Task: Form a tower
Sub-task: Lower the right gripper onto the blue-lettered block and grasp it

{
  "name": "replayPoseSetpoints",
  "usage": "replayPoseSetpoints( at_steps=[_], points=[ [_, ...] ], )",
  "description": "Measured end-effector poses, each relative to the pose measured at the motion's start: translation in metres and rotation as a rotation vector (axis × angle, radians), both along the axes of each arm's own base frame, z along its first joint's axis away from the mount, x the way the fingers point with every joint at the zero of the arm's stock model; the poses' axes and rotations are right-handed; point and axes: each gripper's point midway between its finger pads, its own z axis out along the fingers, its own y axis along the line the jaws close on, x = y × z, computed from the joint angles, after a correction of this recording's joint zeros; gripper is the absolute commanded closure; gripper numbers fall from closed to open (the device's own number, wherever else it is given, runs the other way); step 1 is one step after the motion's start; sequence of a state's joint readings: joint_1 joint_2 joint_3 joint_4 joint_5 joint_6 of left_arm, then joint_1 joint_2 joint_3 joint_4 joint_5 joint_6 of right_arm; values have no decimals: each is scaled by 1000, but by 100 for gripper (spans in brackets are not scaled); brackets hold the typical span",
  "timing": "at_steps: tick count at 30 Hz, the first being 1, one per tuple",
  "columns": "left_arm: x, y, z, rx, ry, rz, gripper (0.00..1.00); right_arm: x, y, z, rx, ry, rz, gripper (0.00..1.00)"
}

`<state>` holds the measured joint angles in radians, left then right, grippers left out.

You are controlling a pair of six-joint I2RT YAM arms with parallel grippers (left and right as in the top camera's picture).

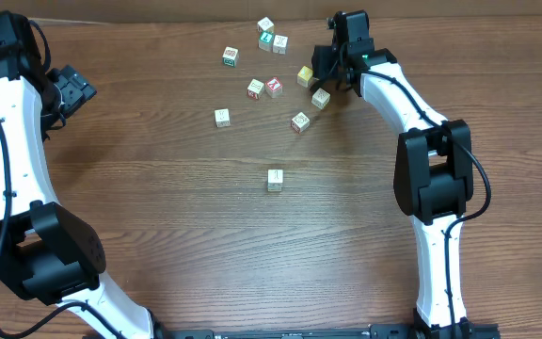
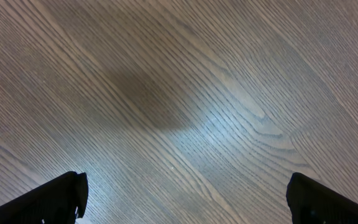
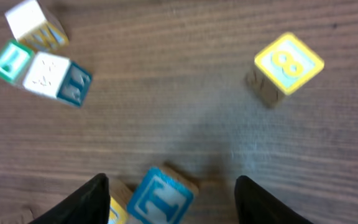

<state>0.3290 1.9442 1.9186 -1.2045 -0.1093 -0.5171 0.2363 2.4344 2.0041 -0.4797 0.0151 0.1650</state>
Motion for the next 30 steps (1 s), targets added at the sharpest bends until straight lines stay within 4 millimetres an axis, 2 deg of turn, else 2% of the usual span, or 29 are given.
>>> replayPoseSetpoints(
  at_steps=[4,6,10,15,24,27,30],
  points=[
    [0,0,0,0,0,0,0,8,1,5,22,-37,-23,40],
    [0,0,0,0,0,0,0,9,-1,0,17,-35,-37,39],
    [0,0,0,0,0,0,0,6,-4,-27,3,10,-58,39],
    [0,0,0,0,0,0,1,2,-6,-30,-11,29,-68,39],
    [0,0,0,0,0,0,0,-18,-24,-40,-117,117,-104,53],
    [0,0,0,0,0,0,1,-18,-27,-40,-134,118,-101,51],
    [0,0,0,0,0,0,0,-18,-27,-39,-150,112,-86,43]
  ],
)
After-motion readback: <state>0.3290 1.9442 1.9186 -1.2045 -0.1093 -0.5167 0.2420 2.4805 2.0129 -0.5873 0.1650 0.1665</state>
